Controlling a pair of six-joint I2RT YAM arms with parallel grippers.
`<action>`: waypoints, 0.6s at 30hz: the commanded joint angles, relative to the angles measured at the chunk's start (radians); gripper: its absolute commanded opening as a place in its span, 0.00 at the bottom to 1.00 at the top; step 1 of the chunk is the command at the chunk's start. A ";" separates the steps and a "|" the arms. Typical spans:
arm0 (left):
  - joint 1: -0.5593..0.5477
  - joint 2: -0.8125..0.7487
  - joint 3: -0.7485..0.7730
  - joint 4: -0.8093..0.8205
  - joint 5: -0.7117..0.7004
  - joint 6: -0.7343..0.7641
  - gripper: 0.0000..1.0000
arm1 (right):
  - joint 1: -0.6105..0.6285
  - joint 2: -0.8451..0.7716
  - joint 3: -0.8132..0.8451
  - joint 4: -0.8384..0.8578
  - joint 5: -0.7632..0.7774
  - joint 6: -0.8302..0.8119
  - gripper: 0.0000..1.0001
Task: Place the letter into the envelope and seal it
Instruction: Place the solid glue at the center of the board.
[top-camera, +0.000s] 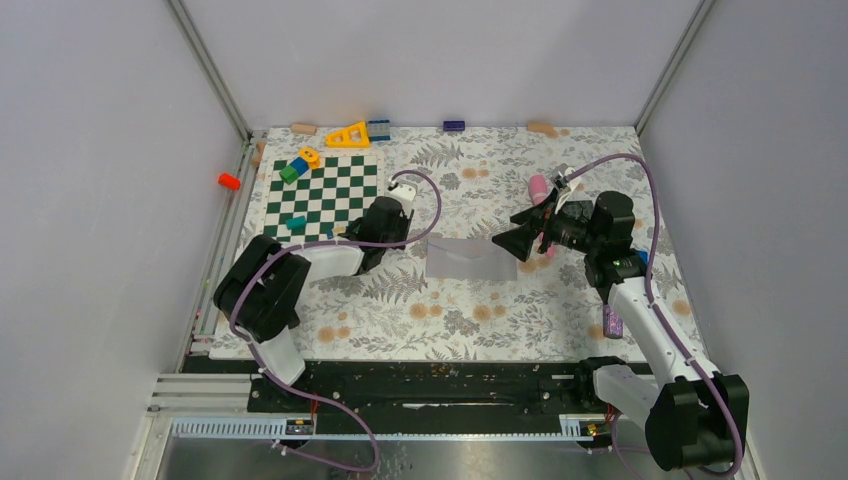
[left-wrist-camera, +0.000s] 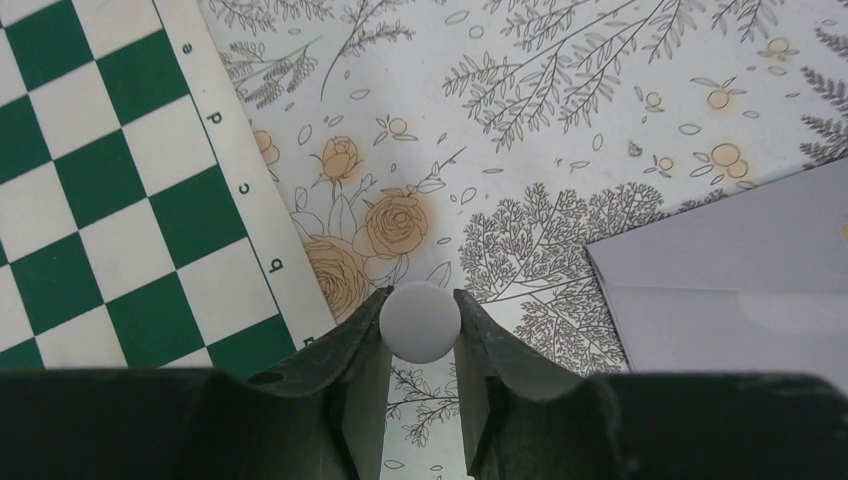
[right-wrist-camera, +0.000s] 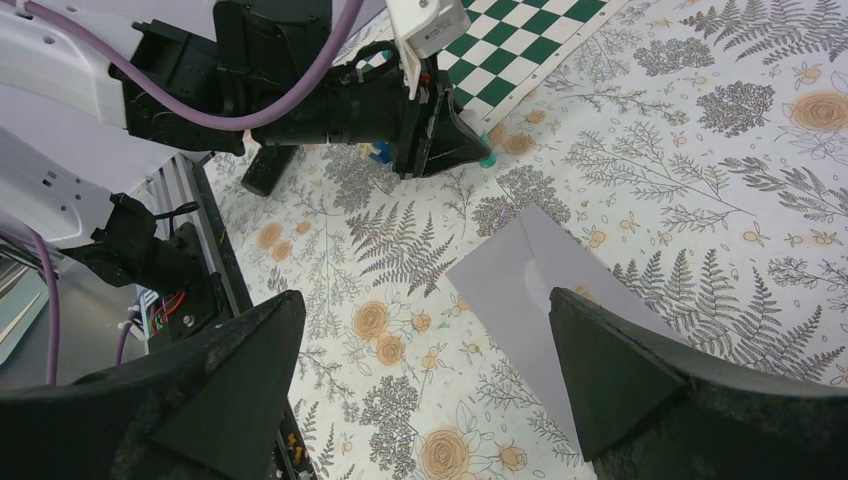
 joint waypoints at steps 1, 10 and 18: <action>0.006 0.010 0.020 0.042 -0.004 -0.027 0.30 | -0.005 0.005 0.000 0.041 -0.023 0.005 1.00; 0.008 0.000 0.010 0.051 -0.007 -0.031 0.41 | -0.005 0.009 0.000 0.043 -0.027 0.007 1.00; 0.008 -0.008 0.007 0.046 -0.016 -0.038 0.67 | -0.006 0.010 0.002 0.041 -0.028 0.008 1.00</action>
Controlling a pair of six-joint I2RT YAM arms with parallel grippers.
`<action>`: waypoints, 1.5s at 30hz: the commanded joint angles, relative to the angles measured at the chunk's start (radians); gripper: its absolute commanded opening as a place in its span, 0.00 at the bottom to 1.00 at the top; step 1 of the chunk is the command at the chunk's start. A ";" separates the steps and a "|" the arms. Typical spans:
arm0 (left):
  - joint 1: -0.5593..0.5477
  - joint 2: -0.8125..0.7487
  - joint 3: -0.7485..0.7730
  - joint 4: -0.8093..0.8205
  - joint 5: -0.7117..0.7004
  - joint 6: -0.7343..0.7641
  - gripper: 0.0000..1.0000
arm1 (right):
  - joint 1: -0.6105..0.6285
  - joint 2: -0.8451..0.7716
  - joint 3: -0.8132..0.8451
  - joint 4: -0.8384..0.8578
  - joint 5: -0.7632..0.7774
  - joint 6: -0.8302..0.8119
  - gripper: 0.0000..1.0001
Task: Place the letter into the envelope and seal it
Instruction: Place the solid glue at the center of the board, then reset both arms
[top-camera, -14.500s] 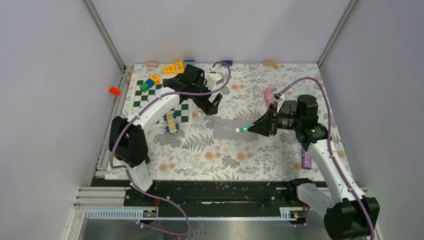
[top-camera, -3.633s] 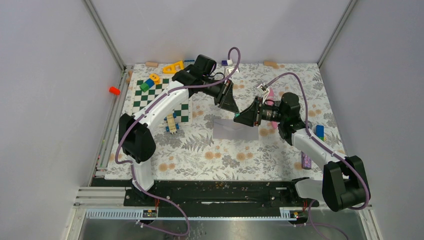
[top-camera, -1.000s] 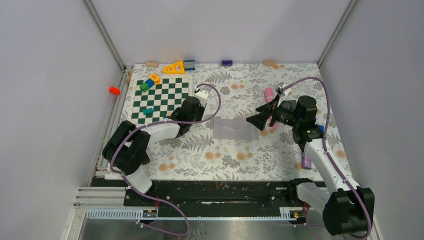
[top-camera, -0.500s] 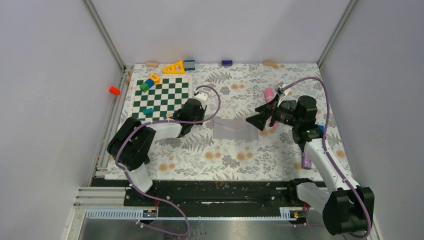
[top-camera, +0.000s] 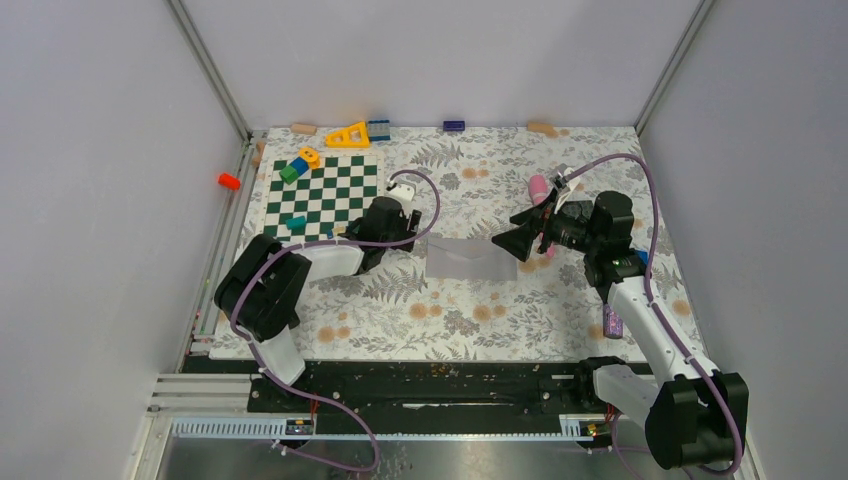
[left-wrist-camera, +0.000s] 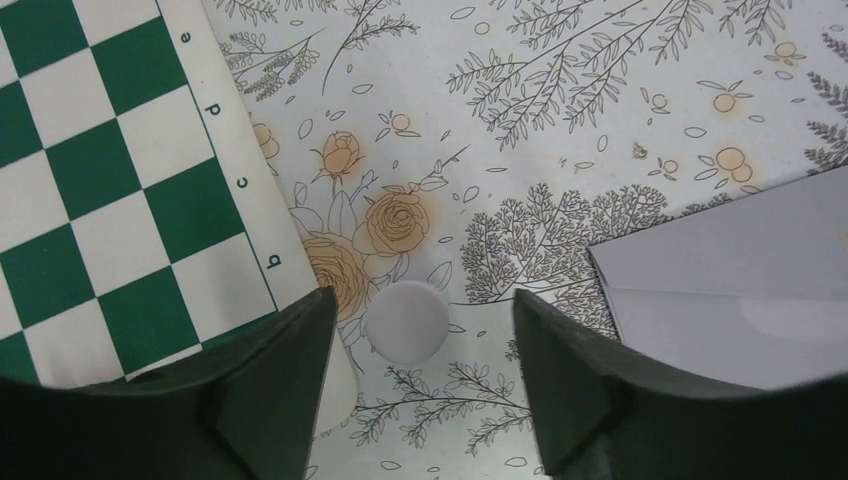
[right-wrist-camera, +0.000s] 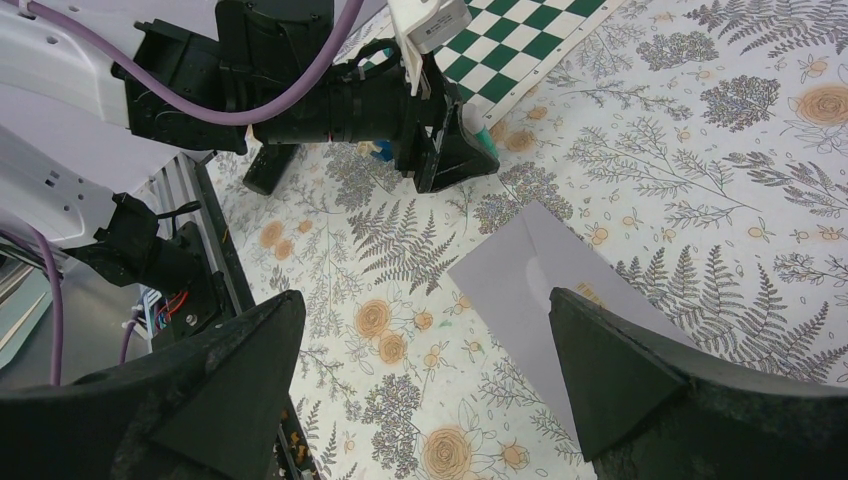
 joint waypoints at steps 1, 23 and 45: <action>0.006 -0.025 0.006 0.043 -0.019 -0.018 0.73 | -0.006 0.003 0.004 0.041 -0.022 0.003 1.00; 0.034 -0.528 -0.027 -0.316 0.260 0.230 0.99 | -0.016 -0.233 0.197 -0.568 0.274 -0.336 1.00; 0.237 -1.058 0.219 -0.914 0.299 0.243 0.99 | -0.015 -0.654 0.415 -0.926 0.667 -0.287 1.00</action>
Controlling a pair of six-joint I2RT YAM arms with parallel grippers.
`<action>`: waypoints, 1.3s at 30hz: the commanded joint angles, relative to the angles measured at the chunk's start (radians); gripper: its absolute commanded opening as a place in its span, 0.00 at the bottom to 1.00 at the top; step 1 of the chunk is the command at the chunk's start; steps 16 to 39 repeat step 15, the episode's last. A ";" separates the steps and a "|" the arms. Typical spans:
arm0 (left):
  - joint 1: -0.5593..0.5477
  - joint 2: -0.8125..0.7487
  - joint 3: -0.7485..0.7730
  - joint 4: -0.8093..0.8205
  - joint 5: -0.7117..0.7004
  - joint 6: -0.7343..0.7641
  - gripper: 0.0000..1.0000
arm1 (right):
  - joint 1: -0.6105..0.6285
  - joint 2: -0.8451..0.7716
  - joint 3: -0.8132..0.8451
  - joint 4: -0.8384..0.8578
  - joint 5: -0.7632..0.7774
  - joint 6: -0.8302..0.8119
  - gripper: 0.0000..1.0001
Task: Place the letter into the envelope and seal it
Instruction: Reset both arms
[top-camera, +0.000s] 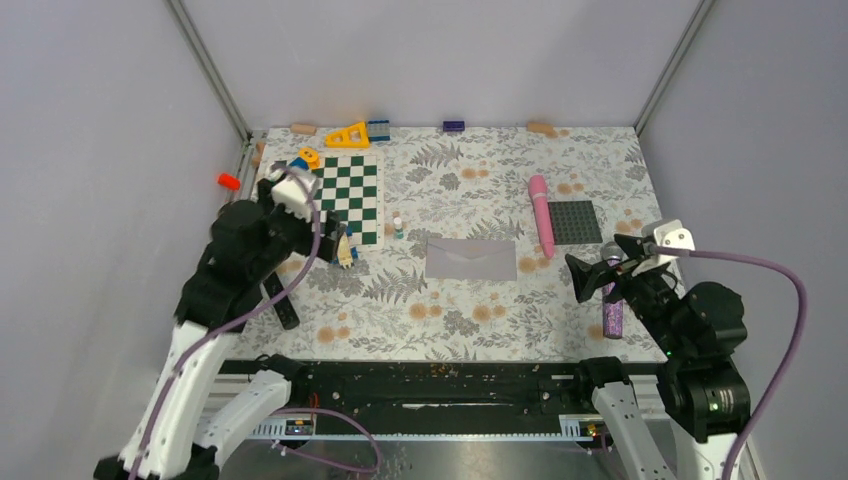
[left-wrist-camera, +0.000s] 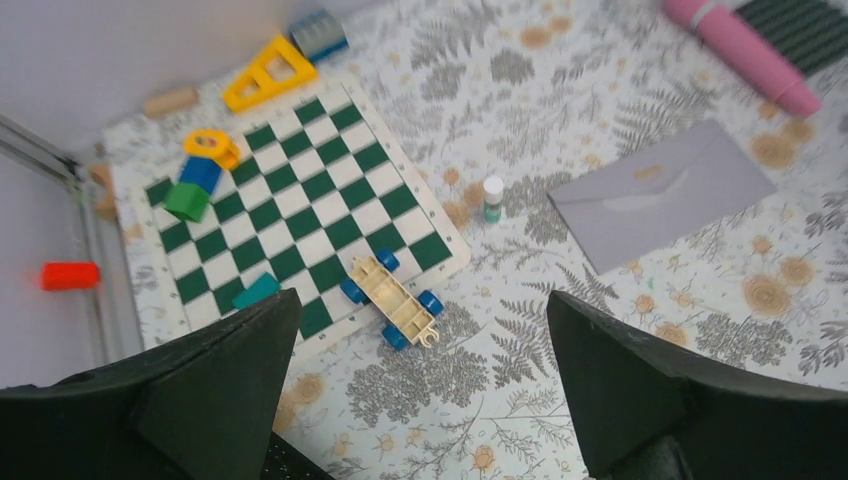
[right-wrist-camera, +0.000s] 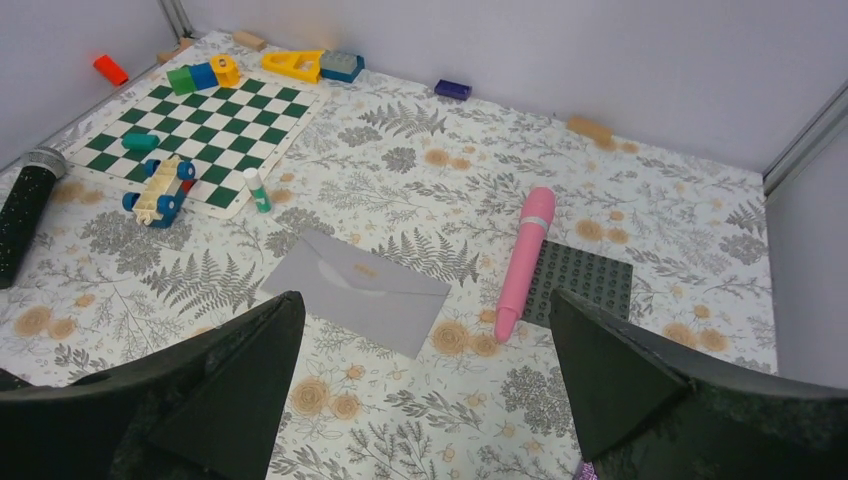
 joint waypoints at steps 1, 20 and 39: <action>0.022 -0.199 -0.037 -0.020 0.030 0.018 0.99 | -0.001 -0.048 0.047 -0.087 0.032 -0.018 1.00; 0.227 -0.290 -0.096 0.049 0.108 -0.070 0.99 | -0.003 -0.062 0.092 -0.082 0.105 0.008 1.00; 0.227 -0.290 -0.096 0.049 0.108 -0.070 0.99 | -0.003 -0.062 0.092 -0.082 0.105 0.008 1.00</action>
